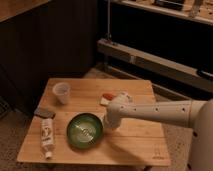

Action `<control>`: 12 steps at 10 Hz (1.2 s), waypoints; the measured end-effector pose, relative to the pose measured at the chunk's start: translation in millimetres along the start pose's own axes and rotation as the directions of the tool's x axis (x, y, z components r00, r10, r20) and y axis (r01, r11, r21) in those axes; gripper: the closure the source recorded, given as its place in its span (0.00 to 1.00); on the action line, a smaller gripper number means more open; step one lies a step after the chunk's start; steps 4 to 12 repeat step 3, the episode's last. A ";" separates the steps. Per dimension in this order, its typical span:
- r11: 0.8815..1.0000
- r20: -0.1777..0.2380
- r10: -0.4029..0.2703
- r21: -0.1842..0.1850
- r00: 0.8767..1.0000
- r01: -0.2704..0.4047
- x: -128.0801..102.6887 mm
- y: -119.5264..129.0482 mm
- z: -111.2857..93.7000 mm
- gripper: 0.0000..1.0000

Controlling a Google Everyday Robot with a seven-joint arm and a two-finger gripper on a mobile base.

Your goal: Push the ceramic bowl across the table

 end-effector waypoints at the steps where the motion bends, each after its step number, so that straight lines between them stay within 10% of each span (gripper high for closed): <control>1: 1.000 0.000 0.001 0.007 1.000 -0.001 1.0 -2.1 2.7 0.91; 12: 1.000 -0.004 -0.010 0.006 1.000 0.010 1.9 -3.3 0.6 1.00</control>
